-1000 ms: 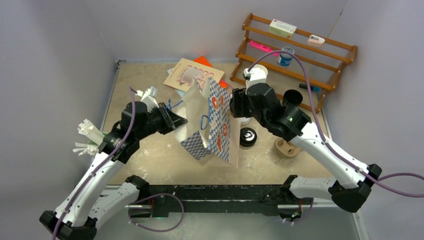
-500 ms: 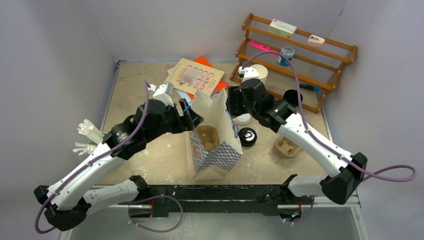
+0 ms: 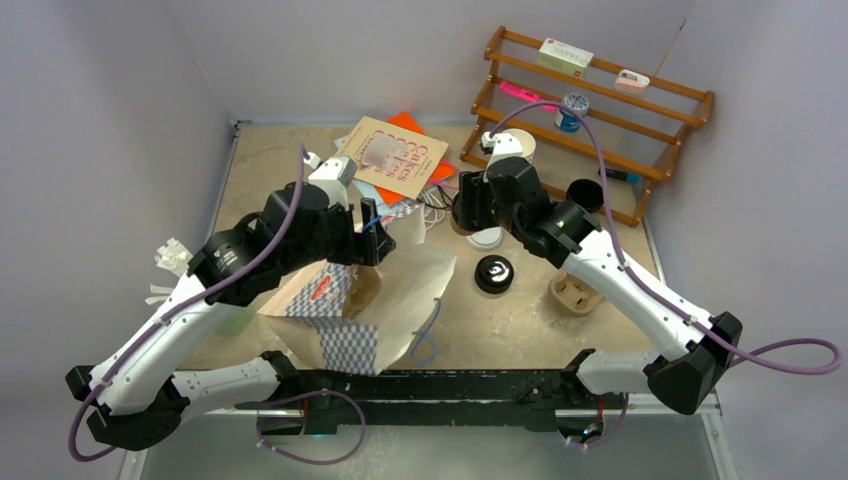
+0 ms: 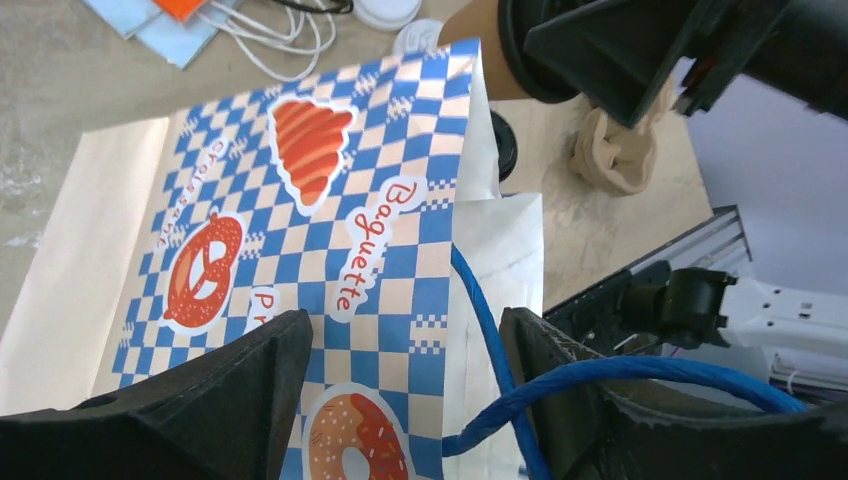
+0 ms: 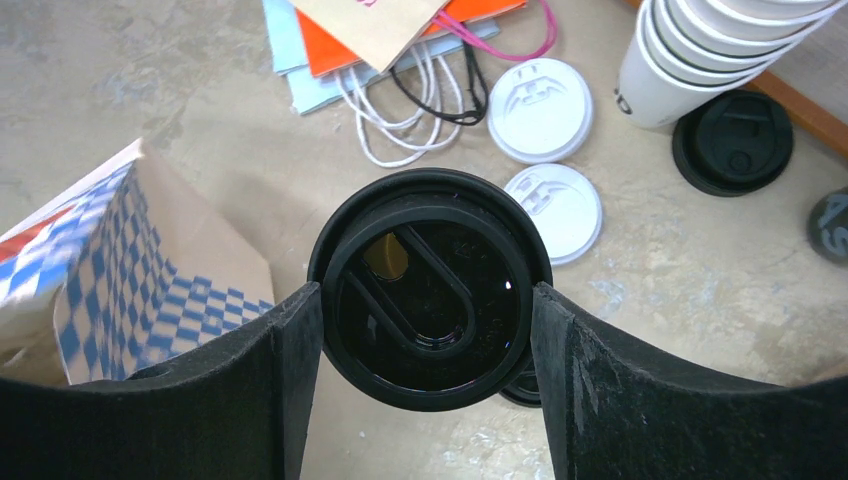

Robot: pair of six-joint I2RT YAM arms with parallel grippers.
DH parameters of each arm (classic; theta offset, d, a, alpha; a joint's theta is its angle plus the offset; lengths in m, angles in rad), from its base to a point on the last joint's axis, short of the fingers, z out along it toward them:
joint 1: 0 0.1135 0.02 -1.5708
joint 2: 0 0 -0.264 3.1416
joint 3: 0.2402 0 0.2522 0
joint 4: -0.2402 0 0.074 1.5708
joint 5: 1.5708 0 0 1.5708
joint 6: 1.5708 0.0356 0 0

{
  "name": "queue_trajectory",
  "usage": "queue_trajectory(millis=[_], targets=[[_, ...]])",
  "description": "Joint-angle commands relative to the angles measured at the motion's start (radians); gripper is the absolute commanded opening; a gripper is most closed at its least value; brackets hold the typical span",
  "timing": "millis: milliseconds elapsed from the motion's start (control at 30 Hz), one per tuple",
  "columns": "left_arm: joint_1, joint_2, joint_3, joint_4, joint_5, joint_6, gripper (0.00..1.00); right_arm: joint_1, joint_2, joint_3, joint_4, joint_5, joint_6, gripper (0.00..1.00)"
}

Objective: Pack the takeout coffee

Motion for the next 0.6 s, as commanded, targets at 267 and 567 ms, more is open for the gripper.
queue_trajectory(millis=[267,567], targets=[[-0.003,0.048,0.032,0.161,0.015,0.028,0.20,0.001,-0.030,0.085,-0.020,-0.017,-0.009,0.44],[0.013,0.007,-0.049,0.248,-0.148,-0.135,0.15,0.001,-0.032,0.059,-0.019,0.051,-0.007,0.44]])
